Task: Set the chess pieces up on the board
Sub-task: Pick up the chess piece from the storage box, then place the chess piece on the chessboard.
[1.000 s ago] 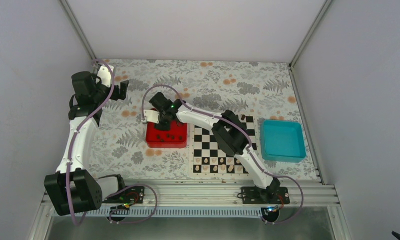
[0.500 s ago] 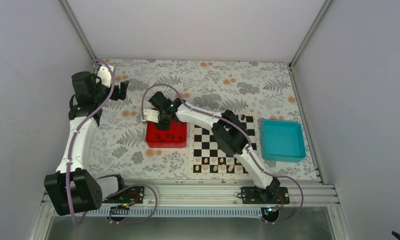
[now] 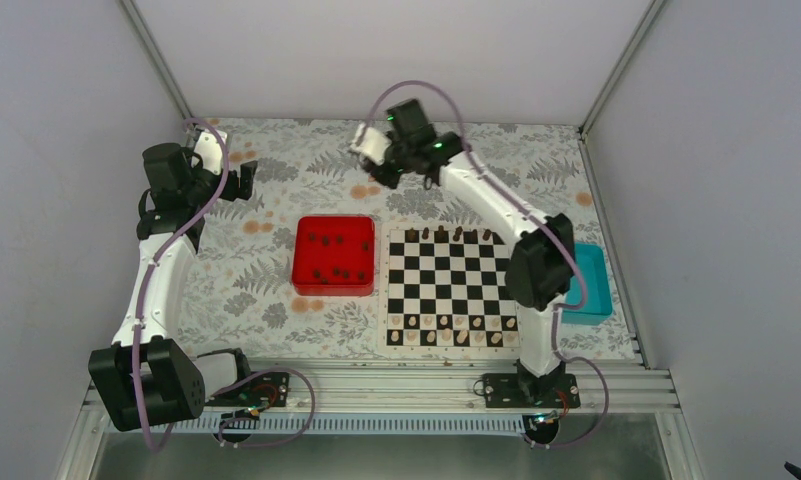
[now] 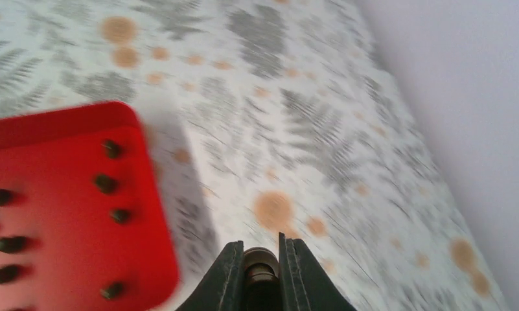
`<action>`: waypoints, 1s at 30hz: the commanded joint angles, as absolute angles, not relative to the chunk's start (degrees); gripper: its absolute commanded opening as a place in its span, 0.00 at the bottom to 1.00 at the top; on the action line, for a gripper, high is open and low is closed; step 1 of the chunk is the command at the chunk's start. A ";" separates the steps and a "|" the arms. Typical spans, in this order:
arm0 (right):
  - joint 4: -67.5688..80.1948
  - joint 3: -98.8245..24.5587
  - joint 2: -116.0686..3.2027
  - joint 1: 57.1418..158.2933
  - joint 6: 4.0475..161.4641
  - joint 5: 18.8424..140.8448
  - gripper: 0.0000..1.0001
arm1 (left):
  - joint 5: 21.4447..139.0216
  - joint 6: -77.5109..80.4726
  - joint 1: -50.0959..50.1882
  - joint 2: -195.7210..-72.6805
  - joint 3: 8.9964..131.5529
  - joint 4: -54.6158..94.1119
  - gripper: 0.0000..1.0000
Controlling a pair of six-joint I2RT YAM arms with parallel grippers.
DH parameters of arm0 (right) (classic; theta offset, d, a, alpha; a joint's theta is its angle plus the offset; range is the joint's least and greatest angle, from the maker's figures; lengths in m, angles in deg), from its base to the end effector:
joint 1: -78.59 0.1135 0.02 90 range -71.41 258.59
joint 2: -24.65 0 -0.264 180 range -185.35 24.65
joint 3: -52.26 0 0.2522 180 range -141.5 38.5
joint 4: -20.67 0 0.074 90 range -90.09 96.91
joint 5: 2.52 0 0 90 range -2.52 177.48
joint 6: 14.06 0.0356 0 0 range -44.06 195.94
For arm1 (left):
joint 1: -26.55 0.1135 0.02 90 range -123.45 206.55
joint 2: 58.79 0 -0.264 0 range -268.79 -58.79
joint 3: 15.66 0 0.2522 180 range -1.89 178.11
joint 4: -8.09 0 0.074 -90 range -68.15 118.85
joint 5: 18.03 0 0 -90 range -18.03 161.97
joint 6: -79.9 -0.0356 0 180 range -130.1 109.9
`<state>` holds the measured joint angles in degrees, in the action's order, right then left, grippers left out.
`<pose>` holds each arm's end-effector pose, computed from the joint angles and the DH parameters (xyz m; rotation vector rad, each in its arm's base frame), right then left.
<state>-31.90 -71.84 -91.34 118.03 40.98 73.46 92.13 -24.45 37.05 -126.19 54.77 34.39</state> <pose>0.3520 0.3007 0.3104 -1.5094 1.7890 0.3256 0.2668 0.0370 0.3281 0.2918 1.9293 -0.0619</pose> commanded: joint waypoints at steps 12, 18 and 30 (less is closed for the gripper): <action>-28.03 -55.57 -94.27 111.29 40.52 71.65 0.04 | 93.07 -24.42 37.27 -125.80 54.79 34.30 1.00; -28.29 -53.16 -94.97 111.25 39.70 72.59 0.04 | 93.10 -24.43 37.27 -125.89 54.82 34.47 1.00; -28.96 -48.29 -93.36 111.23 38.47 72.25 0.04 | 93.44 -24.43 37.27 -125.88 54.96 34.68 1.00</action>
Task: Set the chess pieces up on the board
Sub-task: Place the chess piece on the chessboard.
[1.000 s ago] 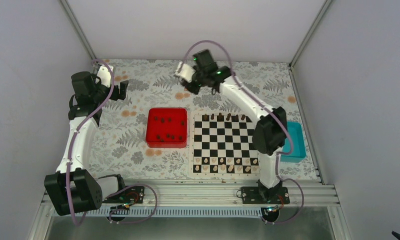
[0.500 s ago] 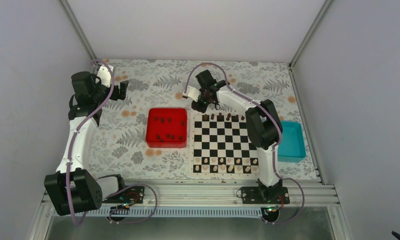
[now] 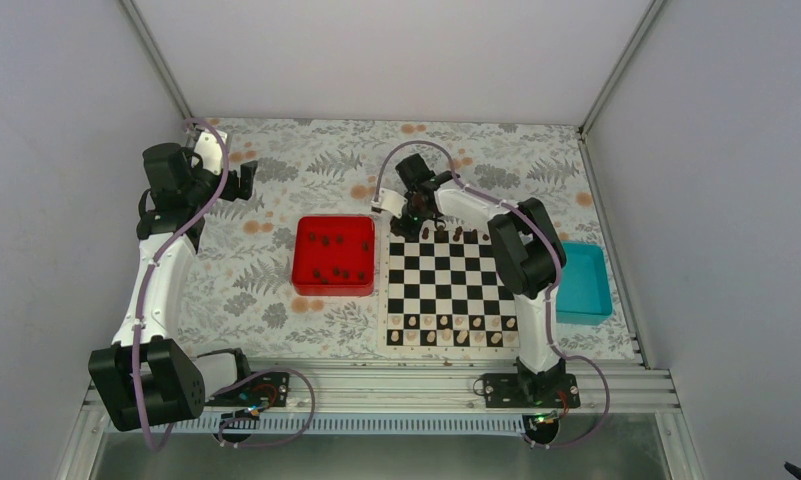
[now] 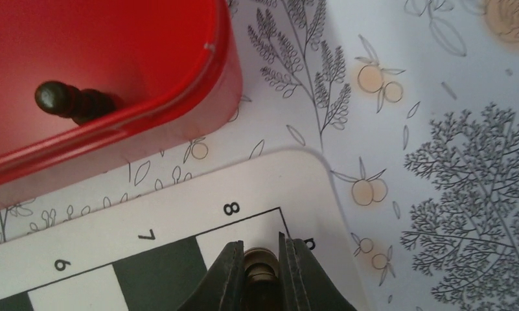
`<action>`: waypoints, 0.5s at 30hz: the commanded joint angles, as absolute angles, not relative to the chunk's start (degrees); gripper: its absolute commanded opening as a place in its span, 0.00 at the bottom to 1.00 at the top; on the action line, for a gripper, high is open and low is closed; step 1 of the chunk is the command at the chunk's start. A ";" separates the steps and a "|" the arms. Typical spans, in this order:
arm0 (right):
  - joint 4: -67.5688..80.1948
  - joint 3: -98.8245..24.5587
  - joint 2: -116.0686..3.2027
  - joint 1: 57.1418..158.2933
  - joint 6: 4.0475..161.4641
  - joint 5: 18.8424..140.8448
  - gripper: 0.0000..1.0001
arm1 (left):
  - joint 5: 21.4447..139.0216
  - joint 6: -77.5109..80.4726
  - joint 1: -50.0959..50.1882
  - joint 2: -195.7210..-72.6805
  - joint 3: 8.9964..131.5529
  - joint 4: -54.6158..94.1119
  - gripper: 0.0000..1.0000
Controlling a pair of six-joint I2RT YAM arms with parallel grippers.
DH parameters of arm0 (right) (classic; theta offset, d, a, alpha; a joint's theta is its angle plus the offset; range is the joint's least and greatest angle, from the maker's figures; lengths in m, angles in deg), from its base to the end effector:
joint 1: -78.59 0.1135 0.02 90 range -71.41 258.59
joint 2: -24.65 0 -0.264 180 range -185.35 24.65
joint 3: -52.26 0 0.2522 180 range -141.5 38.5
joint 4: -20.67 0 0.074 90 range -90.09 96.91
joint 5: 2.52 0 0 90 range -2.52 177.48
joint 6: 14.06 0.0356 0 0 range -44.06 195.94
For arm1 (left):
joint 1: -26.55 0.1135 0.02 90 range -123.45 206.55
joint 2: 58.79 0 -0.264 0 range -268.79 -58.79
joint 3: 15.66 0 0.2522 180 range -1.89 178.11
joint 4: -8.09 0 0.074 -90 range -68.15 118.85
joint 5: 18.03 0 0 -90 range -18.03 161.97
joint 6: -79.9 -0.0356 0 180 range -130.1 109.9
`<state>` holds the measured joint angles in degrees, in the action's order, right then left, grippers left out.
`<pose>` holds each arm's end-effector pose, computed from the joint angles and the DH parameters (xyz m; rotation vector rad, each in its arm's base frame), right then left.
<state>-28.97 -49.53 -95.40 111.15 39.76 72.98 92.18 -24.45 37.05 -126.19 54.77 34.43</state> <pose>0.3597 0.2403 0.1625 -1.5974 2.2155 0.3303 0.2668 0.0369 0.3281 0.2923 1.9298 -0.0629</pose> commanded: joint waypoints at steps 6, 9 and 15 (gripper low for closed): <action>-28.95 -48.62 -93.83 111.26 38.58 71.67 0.04 | 93.44 -24.47 37.27 -125.98 54.90 34.67 1.00; -29.23 -48.80 -94.30 111.29 38.51 71.71 0.04 | 93.39 -24.43 37.27 -125.91 54.88 34.66 1.00; -29.12 -48.76 -94.67 111.32 38.74 71.41 0.04 | 93.36 -24.43 37.27 -126.11 54.80 34.54 1.00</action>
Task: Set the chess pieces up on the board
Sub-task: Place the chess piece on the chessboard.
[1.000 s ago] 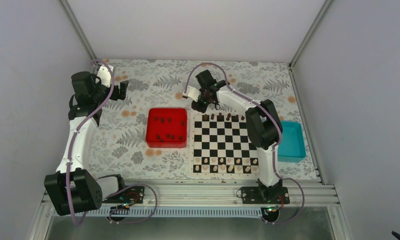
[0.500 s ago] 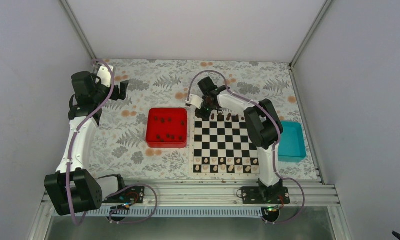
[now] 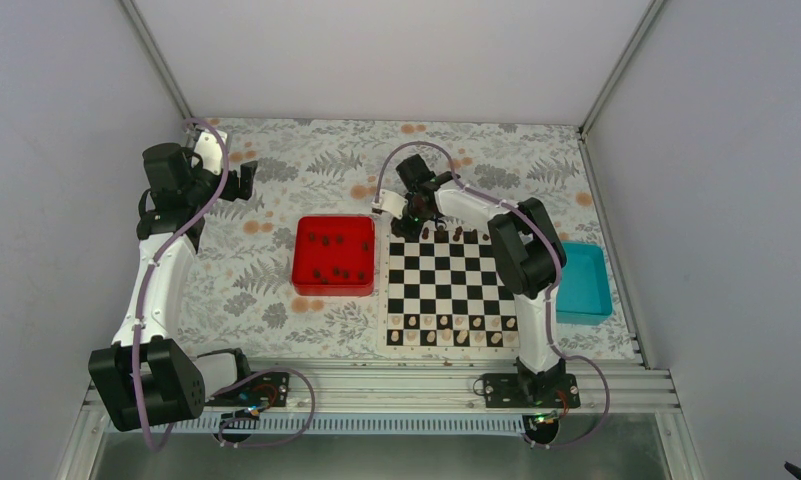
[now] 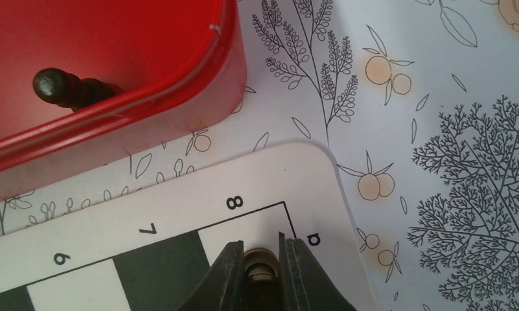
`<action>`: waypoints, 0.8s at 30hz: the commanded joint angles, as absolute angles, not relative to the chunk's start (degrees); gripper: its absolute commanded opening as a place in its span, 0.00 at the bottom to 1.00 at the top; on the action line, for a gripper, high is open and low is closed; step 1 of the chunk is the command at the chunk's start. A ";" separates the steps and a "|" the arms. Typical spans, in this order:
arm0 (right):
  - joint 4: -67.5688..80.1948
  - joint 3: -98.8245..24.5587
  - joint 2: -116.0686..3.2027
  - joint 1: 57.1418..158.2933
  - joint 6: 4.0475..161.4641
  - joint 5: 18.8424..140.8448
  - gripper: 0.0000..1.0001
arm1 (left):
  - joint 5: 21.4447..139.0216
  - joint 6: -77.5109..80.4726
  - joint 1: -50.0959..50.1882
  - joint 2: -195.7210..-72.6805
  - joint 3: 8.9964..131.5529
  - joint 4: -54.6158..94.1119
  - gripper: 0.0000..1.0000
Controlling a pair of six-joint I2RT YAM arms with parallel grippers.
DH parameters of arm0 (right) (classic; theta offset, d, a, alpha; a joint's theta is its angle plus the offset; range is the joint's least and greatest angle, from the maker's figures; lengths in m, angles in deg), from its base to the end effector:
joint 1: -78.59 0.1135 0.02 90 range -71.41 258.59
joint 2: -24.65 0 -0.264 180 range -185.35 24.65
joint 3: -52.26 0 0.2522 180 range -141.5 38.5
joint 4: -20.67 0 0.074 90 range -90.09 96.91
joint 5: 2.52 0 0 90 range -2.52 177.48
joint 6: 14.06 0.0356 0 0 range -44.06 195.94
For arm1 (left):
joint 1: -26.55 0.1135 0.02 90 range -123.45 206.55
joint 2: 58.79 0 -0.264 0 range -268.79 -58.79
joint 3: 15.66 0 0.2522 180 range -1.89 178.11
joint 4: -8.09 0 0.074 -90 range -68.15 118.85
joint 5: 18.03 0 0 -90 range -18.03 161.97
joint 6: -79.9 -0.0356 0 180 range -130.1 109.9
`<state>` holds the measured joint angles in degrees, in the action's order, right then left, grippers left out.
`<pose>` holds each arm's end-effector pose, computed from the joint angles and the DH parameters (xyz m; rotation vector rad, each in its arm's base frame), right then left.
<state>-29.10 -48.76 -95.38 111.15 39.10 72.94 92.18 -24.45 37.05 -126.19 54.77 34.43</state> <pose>0.3575 0.2389 0.1588 -1.6163 2.2190 0.3307 0.2668 0.0369 0.3281 0.2923 1.9298 -0.0629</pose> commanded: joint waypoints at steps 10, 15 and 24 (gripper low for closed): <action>-29.25 -49.11 -95.62 111.71 38.94 70.92 0.05 | 93.34 -24.51 37.27 -126.10 54.77 34.51 1.00; -29.53 -49.58 -96.39 112.16 38.85 71.36 0.05 | 93.31 -24.51 37.27 -126.12 54.79 34.46 1.00; -29.17 -49.33 -96.81 112.16 38.85 72.20 0.11 | 93.34 -24.56 37.27 -126.29 54.79 34.42 1.00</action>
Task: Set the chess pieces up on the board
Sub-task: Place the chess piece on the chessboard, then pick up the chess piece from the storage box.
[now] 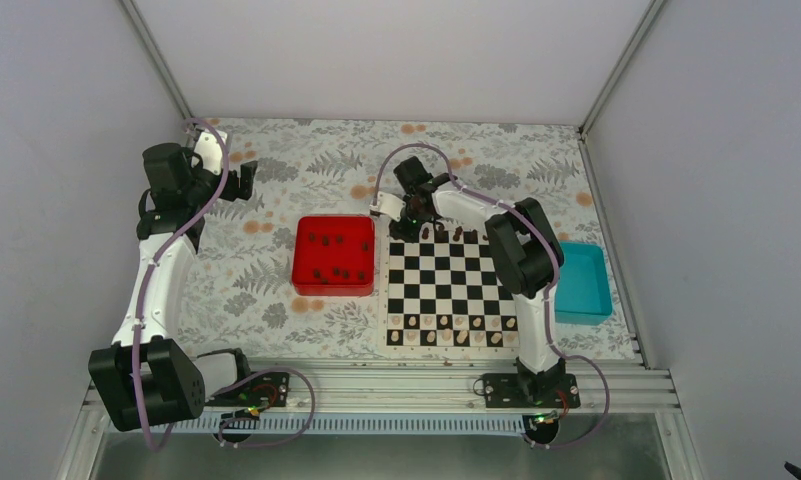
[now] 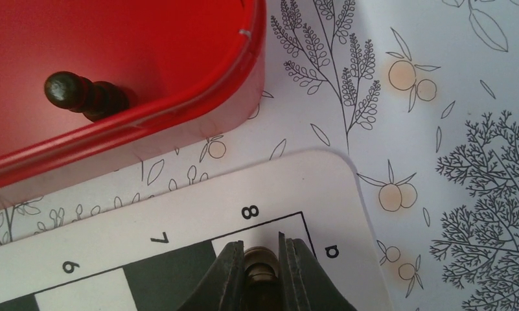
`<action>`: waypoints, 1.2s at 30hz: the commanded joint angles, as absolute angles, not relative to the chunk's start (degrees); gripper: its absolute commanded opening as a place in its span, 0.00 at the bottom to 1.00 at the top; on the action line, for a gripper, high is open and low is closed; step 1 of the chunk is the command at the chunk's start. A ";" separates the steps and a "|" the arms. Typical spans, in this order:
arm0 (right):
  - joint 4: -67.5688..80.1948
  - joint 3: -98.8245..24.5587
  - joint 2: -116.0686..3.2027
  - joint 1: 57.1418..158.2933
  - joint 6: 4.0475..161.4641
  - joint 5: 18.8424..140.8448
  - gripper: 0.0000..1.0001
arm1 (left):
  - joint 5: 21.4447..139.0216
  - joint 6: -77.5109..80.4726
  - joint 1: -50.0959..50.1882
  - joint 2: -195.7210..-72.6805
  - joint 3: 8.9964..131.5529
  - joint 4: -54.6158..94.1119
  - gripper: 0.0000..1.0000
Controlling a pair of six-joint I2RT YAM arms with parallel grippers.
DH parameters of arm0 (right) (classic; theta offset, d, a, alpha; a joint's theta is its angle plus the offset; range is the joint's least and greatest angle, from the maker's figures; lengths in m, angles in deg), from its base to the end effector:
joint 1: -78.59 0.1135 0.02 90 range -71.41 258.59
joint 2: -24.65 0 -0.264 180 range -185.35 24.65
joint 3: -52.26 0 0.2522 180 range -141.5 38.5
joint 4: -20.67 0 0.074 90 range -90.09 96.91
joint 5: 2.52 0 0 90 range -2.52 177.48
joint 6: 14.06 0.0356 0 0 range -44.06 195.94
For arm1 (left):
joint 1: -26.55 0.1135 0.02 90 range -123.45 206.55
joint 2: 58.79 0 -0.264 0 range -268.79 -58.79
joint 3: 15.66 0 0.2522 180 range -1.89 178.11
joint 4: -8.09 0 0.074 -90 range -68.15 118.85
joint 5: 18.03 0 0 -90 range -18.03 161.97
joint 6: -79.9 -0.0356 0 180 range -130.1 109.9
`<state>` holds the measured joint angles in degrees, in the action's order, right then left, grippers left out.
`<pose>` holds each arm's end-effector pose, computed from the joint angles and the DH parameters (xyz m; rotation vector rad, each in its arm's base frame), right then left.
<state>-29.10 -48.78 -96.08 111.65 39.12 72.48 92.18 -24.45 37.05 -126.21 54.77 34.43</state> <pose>0.3557 0.2425 0.1540 -1.6319 2.2211 0.3462 0.2668 0.0369 0.3280 0.2923 1.9301 -0.0631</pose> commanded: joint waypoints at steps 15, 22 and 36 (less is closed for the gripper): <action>-35.56 -61.86 -92.34 117.55 38.00 76.63 0.44 | 93.42 -24.51 37.31 -126.28 54.84 34.35 1.00; -38.89 -72.50 -97.78 126.45 37.40 78.82 0.44 | 93.15 -24.51 37.31 -125.80 54.70 34.40 1.00; -36.78 -76.18 -107.25 129.27 38.47 79.19 0.44 | 93.33 -24.60 37.36 -125.81 54.45 34.11 1.00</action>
